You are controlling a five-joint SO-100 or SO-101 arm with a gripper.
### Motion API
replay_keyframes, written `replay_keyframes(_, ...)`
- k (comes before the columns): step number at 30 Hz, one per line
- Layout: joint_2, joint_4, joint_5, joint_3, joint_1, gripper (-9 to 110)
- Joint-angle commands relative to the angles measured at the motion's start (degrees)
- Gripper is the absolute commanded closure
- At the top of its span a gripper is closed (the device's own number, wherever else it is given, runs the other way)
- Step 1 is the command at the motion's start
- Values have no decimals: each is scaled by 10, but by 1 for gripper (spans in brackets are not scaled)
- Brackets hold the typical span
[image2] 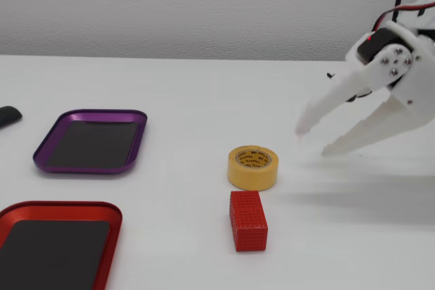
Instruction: Grasp a red block and put it in the left red dish.
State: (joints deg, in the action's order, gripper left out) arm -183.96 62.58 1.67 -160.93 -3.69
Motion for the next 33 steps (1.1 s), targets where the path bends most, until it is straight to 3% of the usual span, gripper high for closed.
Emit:
replay_keyframes(1, 143, -5, 4, 98, 5, 88)
replay_keyframes(10, 617, 111, 1, 475, 91, 83)
replay_keyframes(16, 826, 120, -48, 592, 157, 79)
replay_keyframes(23, 924, 107, -56, 629, 169, 71)
replay_keyframes(33, 961, 11, -53, 628, 167, 72)
